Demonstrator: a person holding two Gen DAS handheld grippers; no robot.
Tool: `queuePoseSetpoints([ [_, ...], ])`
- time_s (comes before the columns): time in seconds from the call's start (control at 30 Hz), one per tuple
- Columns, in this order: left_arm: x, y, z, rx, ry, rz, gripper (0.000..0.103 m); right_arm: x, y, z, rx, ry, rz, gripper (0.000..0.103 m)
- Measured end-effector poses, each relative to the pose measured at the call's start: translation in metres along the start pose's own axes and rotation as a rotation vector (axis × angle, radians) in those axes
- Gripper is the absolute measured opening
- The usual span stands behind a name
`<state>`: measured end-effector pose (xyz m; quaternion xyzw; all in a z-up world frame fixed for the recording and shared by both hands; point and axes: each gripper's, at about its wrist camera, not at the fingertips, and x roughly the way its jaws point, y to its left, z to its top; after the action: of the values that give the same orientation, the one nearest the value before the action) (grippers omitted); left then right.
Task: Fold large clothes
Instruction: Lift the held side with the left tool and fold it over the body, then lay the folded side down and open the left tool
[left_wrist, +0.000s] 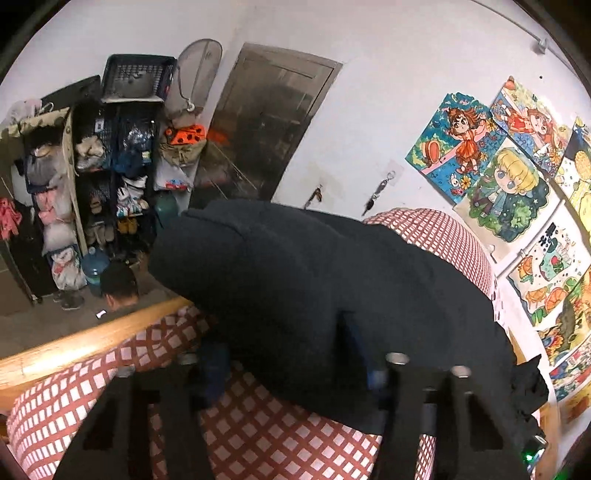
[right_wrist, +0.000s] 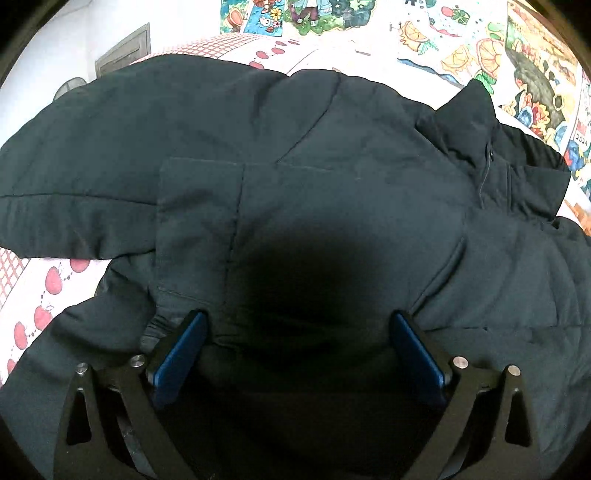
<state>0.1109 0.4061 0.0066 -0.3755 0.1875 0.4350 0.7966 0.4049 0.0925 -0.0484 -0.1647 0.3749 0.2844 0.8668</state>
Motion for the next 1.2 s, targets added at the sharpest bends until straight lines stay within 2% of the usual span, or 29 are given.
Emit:
queuePoseSetpoints([
  [0.03,-0.002,-0.001,0.002,-0.008,-0.006,-0.003,0.034,-0.010,-0.003,-0.001,0.016,-0.014,0.003,0.098],
  [0.13,-0.013,-0.009,0.005,0.004,-0.039,-0.016,0.022,-0.048,-0.016,-0.008,0.078,-0.069,0.043,0.098],
  [0.3,-0.047,-0.044,0.002,0.115,-0.169,-0.065,0.013,-0.110,-0.040,-0.028,0.124,-0.121,0.073,0.098],
  [0.4,-0.073,-0.077,-0.003,0.211,-0.252,-0.121,0.012,-0.138,-0.064,-0.029,0.218,-0.182,0.104,0.098],
  [0.43,-0.082,-0.089,-0.006,0.245,-0.279,-0.145,0.012,-0.144,-0.074,-0.031,0.265,-0.197,0.137,0.098],
  [0.53,-0.109,-0.128,-0.016,0.340,-0.329,-0.247,0.012,-0.164,-0.113,-0.042,0.465,-0.226,0.307,0.098],
  [0.6,-0.127,-0.153,-0.026,0.388,-0.343,-0.329,0.012,-0.172,-0.128,-0.050,0.519,-0.232,0.323,0.098],
  [0.67,-0.144,-0.178,-0.039,0.445,-0.350,-0.416,0.011,-0.181,-0.134,-0.057,0.517,-0.239,0.285,0.098],
  [0.83,-0.167,-0.232,-0.086,0.594,-0.315,-0.589,0.010,-0.194,-0.162,-0.081,0.520,-0.215,0.181,0.098],
  [1.0,-0.165,-0.280,-0.150,0.754,-0.222,-0.677,0.010,-0.185,-0.192,-0.101,0.564,-0.177,0.113,0.098],
  [1.07,-0.156,-0.296,-0.176,0.827,-0.138,-0.697,0.010,-0.177,-0.202,-0.107,0.583,-0.171,0.091,0.098],
  [1.17,-0.133,-0.315,-0.221,0.938,0.051,-0.695,0.010,-0.173,-0.217,-0.115,0.607,-0.156,0.060,0.098],
  [1.2,-0.127,-0.318,-0.229,0.962,0.092,-0.692,0.010,-0.169,-0.220,-0.116,0.613,-0.149,0.054,0.098],
])
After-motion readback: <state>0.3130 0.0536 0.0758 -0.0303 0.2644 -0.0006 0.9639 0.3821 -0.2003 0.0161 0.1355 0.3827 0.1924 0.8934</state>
